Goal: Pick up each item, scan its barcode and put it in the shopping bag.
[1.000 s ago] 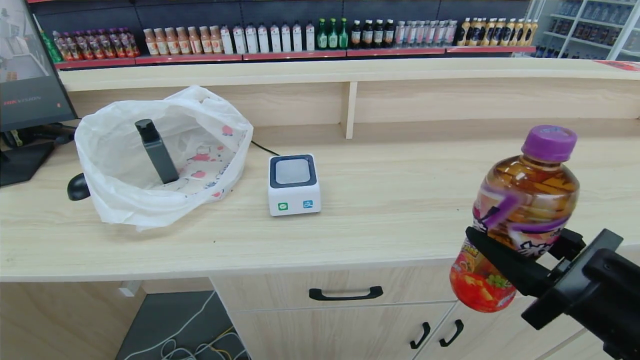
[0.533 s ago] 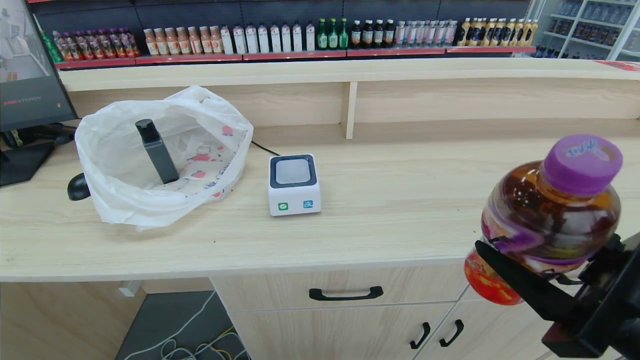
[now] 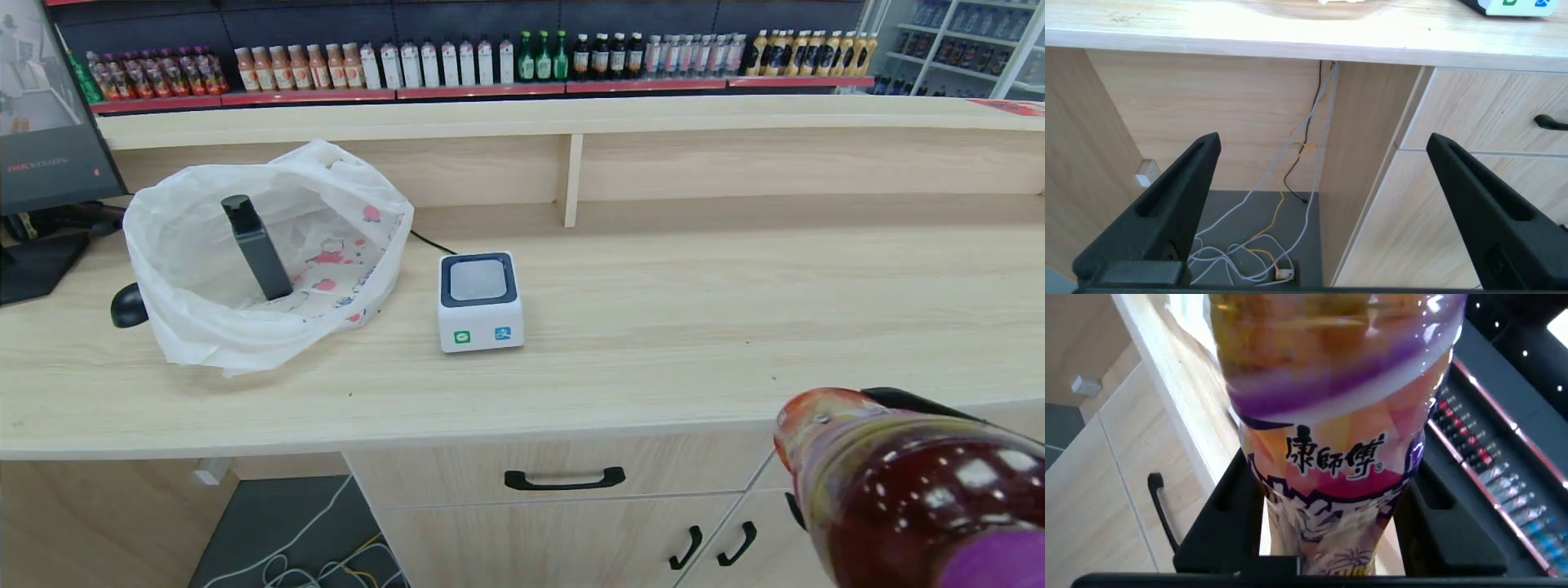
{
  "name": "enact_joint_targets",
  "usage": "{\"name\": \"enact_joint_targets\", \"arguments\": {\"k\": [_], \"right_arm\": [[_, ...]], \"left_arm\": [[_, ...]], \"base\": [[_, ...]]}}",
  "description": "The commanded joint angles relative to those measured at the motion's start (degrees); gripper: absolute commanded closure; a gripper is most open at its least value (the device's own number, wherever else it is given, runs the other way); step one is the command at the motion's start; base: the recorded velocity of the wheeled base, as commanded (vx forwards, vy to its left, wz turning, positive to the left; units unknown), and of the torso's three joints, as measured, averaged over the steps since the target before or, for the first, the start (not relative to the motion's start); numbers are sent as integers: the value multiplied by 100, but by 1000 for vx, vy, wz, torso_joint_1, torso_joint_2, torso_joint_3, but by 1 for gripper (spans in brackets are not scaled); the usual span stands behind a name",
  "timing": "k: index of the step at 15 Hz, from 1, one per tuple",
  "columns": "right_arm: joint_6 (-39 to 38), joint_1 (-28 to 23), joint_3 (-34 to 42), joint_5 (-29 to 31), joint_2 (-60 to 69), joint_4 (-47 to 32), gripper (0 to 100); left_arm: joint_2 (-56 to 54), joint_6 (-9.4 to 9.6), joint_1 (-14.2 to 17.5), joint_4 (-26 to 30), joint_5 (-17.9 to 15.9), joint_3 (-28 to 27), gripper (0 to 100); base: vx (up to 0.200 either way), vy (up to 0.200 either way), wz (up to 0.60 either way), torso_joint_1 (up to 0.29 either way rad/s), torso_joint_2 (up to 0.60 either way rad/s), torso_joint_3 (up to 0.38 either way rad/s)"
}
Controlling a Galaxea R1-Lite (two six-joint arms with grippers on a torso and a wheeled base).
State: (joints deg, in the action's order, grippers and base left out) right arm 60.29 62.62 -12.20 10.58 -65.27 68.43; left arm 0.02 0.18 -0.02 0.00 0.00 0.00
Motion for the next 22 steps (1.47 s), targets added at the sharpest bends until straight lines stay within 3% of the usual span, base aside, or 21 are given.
{"name": "enact_joint_targets", "arguments": {"k": [1,5,19,22], "right_arm": [[360,145,-371,-285,-531,4,100],[1336,286,-502,-1120,-909,13,100],[4236,663,-1091,-1102,-1471,22,100],[4280,699,-1065,-1102,-1568,30,100]], "left_arm": [[-2,-1,2,0,0,0,0],[-2,-1,2,0,0,0,0],[-2,-1,2,0,0,0,0],[-2,-1,2,0,0,0,0]], "base": [[0,0,0,0,0,0],[0,0,0,0,0,0],[0,0,0,0,0,0],[0,0,0,0,0,0]]}}
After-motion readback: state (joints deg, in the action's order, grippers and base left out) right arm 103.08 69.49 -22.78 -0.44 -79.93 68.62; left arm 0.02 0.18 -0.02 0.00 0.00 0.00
